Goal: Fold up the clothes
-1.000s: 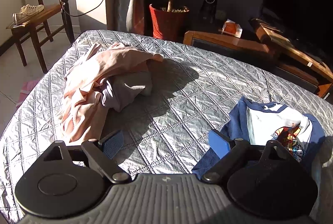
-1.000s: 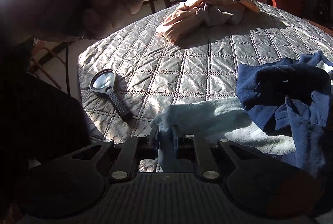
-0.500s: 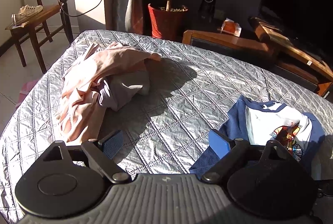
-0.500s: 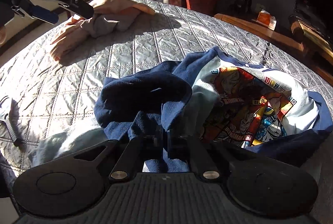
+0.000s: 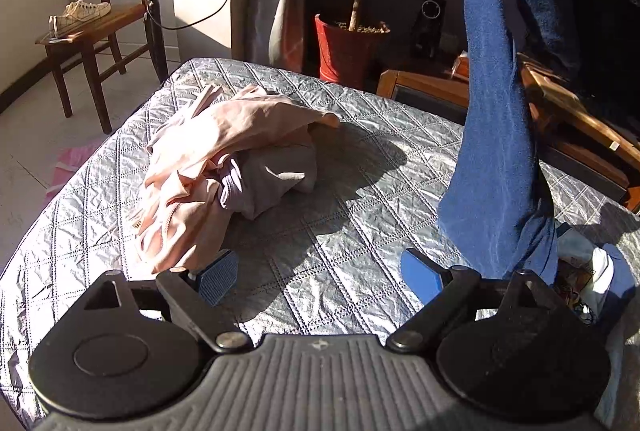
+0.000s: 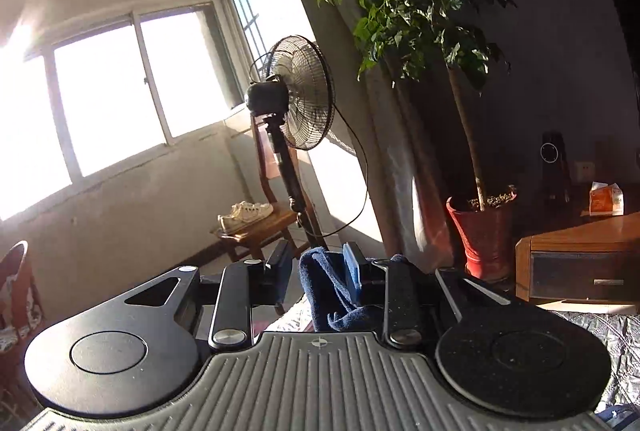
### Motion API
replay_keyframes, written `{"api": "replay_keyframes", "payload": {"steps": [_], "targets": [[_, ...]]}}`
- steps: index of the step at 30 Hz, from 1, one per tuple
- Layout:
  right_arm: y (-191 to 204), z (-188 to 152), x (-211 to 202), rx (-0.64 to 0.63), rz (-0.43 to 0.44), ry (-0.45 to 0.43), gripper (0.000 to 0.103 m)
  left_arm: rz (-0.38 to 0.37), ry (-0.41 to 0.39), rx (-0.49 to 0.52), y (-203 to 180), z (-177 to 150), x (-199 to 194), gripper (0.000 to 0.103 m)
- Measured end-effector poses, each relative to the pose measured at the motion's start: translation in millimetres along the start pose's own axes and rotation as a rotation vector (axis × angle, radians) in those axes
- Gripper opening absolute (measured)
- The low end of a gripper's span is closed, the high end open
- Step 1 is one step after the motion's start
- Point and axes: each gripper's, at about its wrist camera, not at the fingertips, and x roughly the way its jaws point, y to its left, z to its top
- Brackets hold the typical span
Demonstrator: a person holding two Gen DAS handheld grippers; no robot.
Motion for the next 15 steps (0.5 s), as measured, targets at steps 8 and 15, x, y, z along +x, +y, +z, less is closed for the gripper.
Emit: {"api": "replay_keyframes", "payload": {"steps": [8, 15], "targets": [[-66, -84, 1, 0.012, -0.405, 0.386, 0.074, -0.005, 0.005, -0.026, 15, 1, -2, 0.087], [-67, -138, 49, -0.093, -0.401, 0.620, 0.069, -0.019, 0.021, -0.032, 15, -1, 0, 0.087]]}}
